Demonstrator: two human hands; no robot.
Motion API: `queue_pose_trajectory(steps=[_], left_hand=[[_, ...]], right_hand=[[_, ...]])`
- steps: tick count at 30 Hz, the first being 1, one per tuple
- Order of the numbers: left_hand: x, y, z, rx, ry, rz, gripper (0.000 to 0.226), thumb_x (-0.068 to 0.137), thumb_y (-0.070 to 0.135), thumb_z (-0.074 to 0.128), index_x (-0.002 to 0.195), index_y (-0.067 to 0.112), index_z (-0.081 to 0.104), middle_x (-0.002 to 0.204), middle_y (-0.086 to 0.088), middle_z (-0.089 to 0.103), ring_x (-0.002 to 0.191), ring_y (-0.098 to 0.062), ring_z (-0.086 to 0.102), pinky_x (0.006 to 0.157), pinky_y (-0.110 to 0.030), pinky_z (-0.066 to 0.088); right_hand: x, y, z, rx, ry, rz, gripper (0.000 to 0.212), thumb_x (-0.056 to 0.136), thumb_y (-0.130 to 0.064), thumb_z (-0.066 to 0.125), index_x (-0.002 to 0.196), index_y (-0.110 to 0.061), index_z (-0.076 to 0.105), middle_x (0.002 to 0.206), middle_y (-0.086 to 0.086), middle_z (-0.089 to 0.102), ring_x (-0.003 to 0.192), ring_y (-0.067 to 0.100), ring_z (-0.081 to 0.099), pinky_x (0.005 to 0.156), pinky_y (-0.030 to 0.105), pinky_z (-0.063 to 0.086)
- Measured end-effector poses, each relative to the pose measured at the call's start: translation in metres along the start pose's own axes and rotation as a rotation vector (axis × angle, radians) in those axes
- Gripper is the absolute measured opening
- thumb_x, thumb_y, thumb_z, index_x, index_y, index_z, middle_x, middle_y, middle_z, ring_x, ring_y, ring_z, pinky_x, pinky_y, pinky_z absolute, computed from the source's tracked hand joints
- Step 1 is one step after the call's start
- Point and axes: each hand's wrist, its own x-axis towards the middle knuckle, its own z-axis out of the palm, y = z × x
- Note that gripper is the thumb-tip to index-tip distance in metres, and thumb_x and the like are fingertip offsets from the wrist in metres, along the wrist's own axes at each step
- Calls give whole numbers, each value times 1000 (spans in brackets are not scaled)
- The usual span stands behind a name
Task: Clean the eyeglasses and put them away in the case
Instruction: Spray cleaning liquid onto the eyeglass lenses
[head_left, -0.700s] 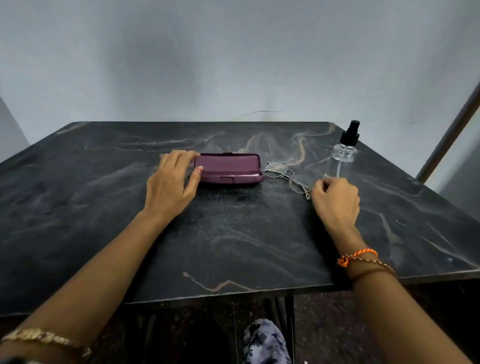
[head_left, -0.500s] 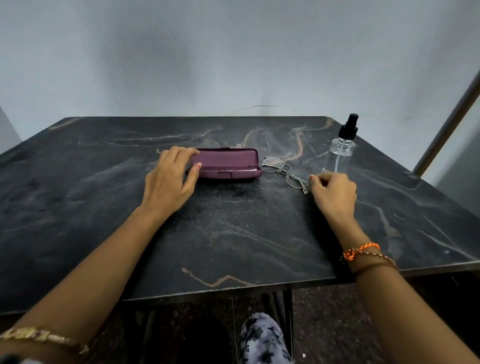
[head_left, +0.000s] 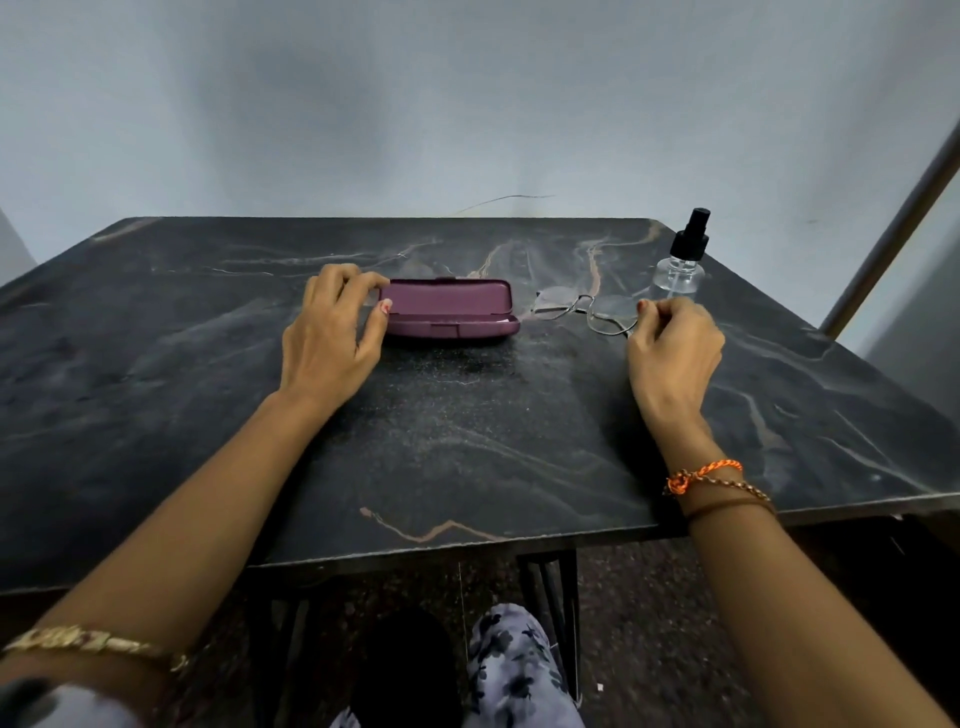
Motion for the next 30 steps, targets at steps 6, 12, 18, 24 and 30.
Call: queue_pose_trajectory(steps=[6, 12, 18, 24, 30], left_hand=[[4, 9, -1, -149, 98, 1, 25, 87, 12, 53, 110, 5, 58, 110, -21, 48, 98, -29, 51, 58, -32, 50], [41, 36, -5, -692, 207, -179, 17, 91, 13, 50, 106, 14, 57, 100, 1, 57, 84, -2, 54, 58, -13, 50], [83, 51, -8, -1298, 125, -511, 14, 89, 16, 51, 91, 17, 66, 78, 9, 70, 64, -2, 63, 47, -16, 50], [86, 42, -3, -1428, 60, -534, 16, 71, 30, 59, 72, 20, 72, 75, 11, 73, 67, -2, 65, 48, -16, 51], [80, 45, 1, -1475, 95, -514, 20, 58, 40, 65, 64, 23, 72, 71, 8, 73, 71, -6, 68, 50, -15, 51]], right_hand=[[2, -14, -5, 220, 141, -86, 19, 88, -12, 51, 83, 1, 63, 87, 16, 65, 76, 23, 55, 65, 21, 35], [20, -40, 4, 498, 42, -124, 15, 87, -13, 53, 75, -17, 60, 67, 1, 61, 60, 5, 54, 57, 9, 41], [42, -63, 25, 761, -141, -89, 25, 89, -15, 55, 68, -29, 57, 63, -8, 59, 57, -3, 55, 67, 31, 51], [50, -63, 39, 991, -267, -79, 22, 88, -11, 55, 70, -22, 61, 55, -14, 63, 55, -2, 57, 57, 17, 52], [44, -59, 43, 1267, -448, 94, 13, 71, -32, 59, 69, -21, 67, 60, -12, 68, 57, -1, 61, 53, 16, 53]])
